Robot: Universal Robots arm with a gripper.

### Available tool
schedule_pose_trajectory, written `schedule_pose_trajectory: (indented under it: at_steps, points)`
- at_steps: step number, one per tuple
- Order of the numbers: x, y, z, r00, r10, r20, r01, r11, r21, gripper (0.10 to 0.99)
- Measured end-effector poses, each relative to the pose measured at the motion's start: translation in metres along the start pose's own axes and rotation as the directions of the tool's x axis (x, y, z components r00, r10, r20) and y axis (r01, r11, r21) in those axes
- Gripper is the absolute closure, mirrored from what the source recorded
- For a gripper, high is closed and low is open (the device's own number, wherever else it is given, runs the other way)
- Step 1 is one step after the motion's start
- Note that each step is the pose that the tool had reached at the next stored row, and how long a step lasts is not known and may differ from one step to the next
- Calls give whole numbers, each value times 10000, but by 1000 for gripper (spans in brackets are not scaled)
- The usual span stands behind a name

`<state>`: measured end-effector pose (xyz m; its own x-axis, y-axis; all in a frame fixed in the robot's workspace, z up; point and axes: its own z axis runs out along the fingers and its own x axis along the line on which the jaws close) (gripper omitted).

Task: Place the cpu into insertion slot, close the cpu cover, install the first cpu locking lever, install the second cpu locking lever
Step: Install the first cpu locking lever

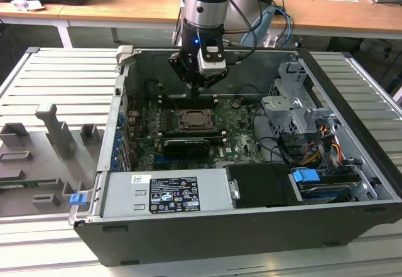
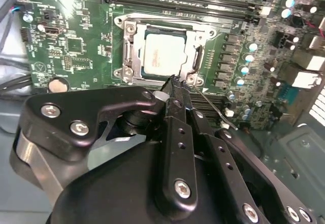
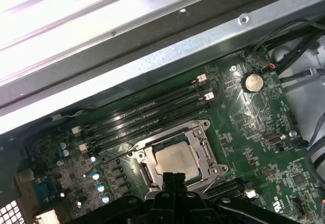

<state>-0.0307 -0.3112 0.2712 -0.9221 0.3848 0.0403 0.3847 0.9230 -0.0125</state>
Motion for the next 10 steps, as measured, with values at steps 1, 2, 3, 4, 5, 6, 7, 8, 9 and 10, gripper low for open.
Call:
schedule_pose_trajectory:
  at_steps: [1, 2, 3, 4, 5, 6, 7, 8, 9, 10]
  points:
    - [-8, 1, -1, 10000, -1, -82, 1, 10000, 27, 980]
    - [-11, -1, -1, 9999, -2, -142, 2, 10000, 29, 980]
    - [-25, -4, -1, 9996, -1, -288, 2, 10000, 39, 980]
    - [-29, -8, -1, 9993, -3, -361, 4, 10000, 19, 980]
    - [-30, -11, 0, 9993, -15, -382, 15, 10000, 0, 980]
    - [-30, -11, 2, 9991, -187, -389, 186, 9998, -17, 980]
    - [-30, -11, 2, 9987, -338, -387, 338, 9994, -11, 980]
    - [-30, -12, 1, 9981, -481, -384, 481, 9988, -4, 980]
    - [-29, -12, 1, 9974, -626, -369, 626, 9980, -3, 980]
    - [-28, -13, 1, 9972, -667, -326, 666, 9978, -15, 980]
